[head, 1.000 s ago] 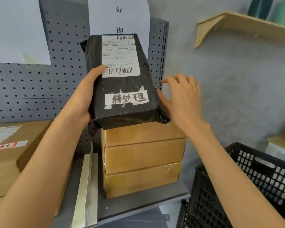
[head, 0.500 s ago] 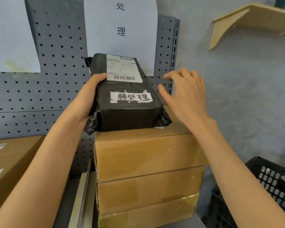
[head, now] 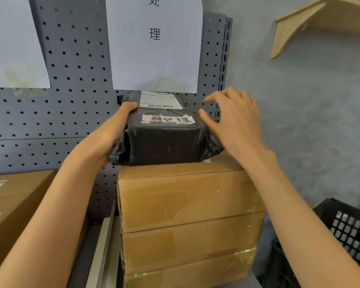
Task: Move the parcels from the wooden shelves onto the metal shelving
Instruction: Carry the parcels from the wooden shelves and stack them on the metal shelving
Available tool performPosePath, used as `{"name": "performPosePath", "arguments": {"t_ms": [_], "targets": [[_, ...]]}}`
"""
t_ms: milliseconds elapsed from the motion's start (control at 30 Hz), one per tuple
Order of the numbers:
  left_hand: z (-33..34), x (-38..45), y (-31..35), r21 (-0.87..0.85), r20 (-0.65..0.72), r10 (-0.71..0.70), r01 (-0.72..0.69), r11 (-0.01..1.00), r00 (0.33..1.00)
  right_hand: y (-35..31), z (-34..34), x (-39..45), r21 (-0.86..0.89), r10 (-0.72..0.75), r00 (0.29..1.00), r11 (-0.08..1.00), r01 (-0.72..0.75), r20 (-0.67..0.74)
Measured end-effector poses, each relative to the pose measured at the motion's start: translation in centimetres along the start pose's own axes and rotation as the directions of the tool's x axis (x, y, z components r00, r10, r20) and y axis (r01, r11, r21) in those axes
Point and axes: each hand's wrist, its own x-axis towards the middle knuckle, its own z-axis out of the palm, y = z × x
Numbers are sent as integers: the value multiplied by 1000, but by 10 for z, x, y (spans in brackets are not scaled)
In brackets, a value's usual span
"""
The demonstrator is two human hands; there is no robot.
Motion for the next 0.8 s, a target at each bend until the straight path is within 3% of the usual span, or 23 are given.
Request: {"name": "performPosePath", "arguments": {"t_ms": [200,433,567,667,800], "targets": [[5,-42,-2,-76,40,-146,149,986,988,-3,-8,-6,7,-18,1000,1000,18,-11],[-7,-55,-6,62,-112,-47,54,997,993,-7,-22,-22,47,-4,999,999,6,-47],[-13,-71,-10,265,-306,185,-103,959,934,-10,-35,-39,76,0,998,997,5,-68],[-10,-96,-16,633,-375,503,-182,753,779,-12,-45,-59,84,0,994,996,10,-113],[4,-136,-26,822,-270,705,-224,524,656,-20,-56,-95,86,3,994,996,6,-107]]}}
